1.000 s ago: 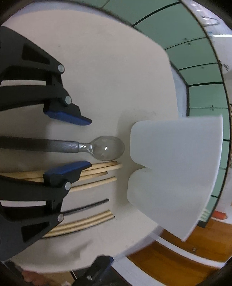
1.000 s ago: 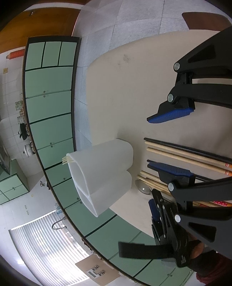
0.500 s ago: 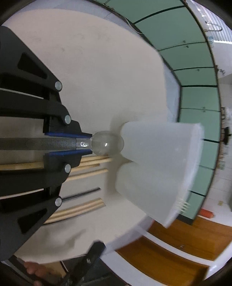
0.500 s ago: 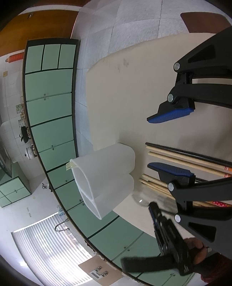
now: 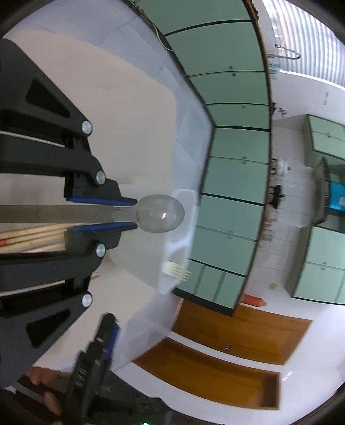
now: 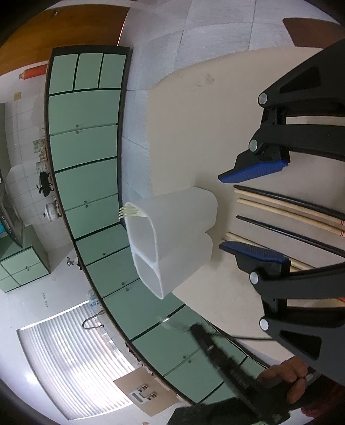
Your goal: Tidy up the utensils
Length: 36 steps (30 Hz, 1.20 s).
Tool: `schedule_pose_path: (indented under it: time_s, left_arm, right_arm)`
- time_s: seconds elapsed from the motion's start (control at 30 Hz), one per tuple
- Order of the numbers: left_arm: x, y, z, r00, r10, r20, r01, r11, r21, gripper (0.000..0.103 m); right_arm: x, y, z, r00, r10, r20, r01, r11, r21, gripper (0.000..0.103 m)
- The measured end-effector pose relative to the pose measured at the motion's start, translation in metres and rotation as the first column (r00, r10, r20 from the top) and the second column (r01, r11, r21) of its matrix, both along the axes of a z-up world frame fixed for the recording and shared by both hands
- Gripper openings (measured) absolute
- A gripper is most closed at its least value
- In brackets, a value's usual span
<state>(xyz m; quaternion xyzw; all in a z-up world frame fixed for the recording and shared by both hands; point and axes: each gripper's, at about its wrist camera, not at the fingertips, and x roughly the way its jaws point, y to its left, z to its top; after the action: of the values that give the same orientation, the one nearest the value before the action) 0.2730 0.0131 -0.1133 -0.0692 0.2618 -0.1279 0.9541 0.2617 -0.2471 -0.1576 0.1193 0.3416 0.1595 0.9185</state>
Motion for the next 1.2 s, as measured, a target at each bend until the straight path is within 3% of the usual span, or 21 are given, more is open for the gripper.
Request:
schedule_pose_path:
  time_s: [0.13,0.4,0.53,0.67,0.93,1.2]
  left_arm:
    - [0.006,-0.004,0.015,0.999,-0.006,0.045,0.006,1.000,-0.013,0.011]
    - [0.019,-0.012,0.025,0.998,-0.009,0.059,0.010,1.000,-0.028,0.011]
    - [0.026,-0.013,0.021,1.000,-0.021,-0.017,0.021,1.000,-0.001,0.011]
    - [0.034,-0.004,0.020,0.997,-0.034,-0.072,0.032,0.999,-0.021,0.011]
    - [0.031,-0.002,0.030,0.999,-0.016,0.028,0.016,0.999,-0.030,0.011]
    - [0.023,-0.005,0.046,0.985,0.002,0.174,0.006,0.999,-0.045,0.011]
  right_arm:
    - [0.000,0.002,0.002,1.000,0.001,0.004,-0.001,1.000,-0.004,0.045]
    - [-0.002,0.002,0.000,1.000,0.001,0.001,-0.001,1.000,-0.010,0.045]
    - [-0.001,-0.002,0.000,1.000,-0.005,-0.003,0.005,1.000,-0.010,0.045]
    - [-0.001,-0.003,-0.002,1.000,-0.010,-0.007,0.010,1.000,-0.004,0.045]
    - [-0.001,0.000,0.002,1.000,0.003,0.010,-0.003,1.000,-0.005,0.045]
    - [0.014,-0.008,0.049,0.993,-0.006,0.121,0.005,1.000,0.011,0.045]
